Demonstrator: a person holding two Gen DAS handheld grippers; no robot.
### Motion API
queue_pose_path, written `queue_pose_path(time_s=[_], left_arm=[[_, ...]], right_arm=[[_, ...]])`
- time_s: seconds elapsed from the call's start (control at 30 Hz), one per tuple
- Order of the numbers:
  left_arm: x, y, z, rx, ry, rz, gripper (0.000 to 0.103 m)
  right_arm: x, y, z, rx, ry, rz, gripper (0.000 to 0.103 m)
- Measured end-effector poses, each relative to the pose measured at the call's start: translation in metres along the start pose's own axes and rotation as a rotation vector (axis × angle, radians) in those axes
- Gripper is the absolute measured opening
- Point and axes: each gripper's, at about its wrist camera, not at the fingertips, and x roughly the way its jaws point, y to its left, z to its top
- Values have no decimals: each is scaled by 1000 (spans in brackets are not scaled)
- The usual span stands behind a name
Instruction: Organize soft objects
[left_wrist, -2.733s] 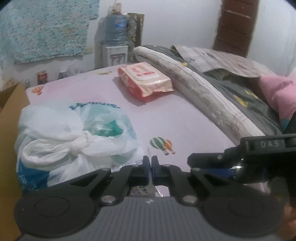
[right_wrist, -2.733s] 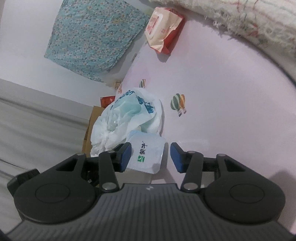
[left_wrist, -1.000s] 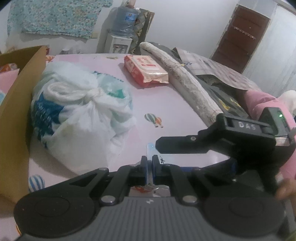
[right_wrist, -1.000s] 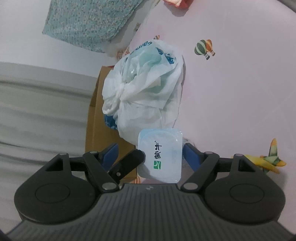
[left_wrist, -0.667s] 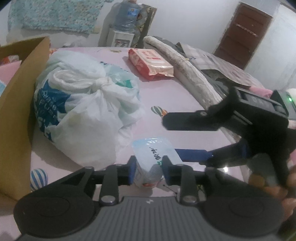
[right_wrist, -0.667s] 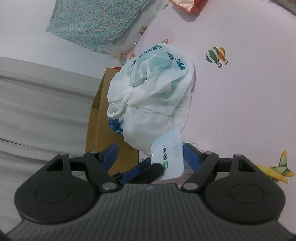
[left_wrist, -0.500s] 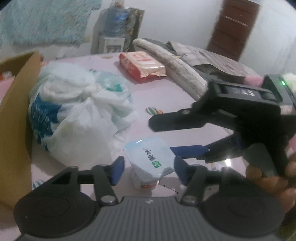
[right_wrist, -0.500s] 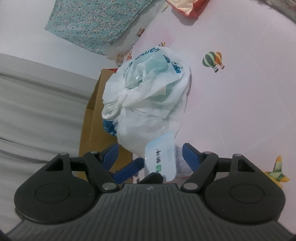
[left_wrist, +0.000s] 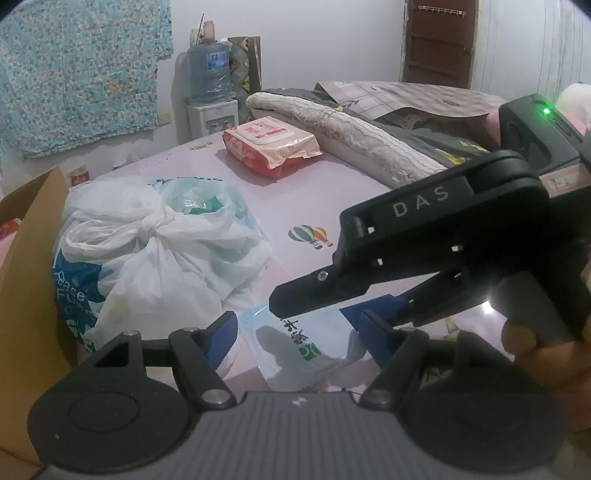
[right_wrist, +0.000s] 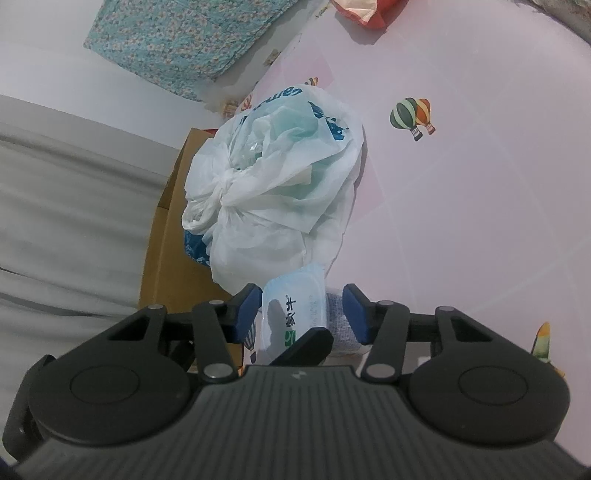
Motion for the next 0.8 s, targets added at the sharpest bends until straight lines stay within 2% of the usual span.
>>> queue_pose_path(time_s=[0.17, 0.4, 0.8], left_arm=[[0, 0, 0, -2, 1, 1, 74], [-2, -3, -5, 26, 9, 7, 81], [2, -3, -7, 23, 15, 17, 80]], right_arm=[[1, -3, 0, 12, 0, 8, 50], [3, -3, 0, 19, 7, 5, 50], [4, -3, -1, 19, 8, 3, 51]])
